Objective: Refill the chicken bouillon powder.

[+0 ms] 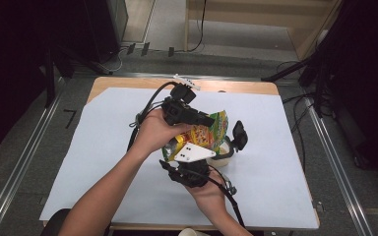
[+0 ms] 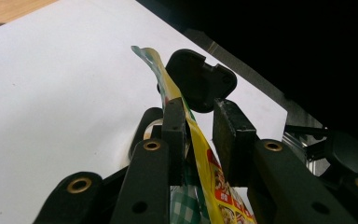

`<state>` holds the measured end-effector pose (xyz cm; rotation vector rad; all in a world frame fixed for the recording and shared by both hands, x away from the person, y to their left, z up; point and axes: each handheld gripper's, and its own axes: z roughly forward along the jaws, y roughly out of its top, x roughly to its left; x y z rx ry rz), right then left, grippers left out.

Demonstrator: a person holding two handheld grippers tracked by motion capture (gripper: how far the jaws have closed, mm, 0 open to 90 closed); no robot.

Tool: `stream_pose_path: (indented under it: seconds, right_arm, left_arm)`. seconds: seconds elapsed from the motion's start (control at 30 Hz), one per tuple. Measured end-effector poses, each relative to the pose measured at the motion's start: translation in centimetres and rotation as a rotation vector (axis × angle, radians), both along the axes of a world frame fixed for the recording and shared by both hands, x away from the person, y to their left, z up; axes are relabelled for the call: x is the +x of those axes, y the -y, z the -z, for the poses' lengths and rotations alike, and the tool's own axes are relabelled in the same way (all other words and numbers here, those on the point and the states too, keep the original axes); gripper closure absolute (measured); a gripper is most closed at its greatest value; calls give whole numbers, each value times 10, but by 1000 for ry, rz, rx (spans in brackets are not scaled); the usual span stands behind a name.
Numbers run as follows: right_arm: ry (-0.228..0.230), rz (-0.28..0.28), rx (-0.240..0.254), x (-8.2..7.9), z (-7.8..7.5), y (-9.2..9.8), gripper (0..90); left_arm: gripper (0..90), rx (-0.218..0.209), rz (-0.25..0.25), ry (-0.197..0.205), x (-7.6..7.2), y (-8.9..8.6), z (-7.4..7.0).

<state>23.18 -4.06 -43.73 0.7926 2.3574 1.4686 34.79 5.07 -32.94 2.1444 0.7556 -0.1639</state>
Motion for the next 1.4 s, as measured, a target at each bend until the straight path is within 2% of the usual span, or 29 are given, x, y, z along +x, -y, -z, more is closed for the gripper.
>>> stream_pose_path:
  seconds: [0.3,1.1,1.4]
  right_arm:
    - [-5,-1,5,0,0,0,675]
    - [17,-1,-3,0,-2,1,675]
    - [7,0,-2,0,-1,1,676]
  left_arm:
    - [753,0,0,3,0,0,0]
    - [753,-5,-1,15,-2,-1,-4]
    - [753,-1,1,15,-2,1,-2]
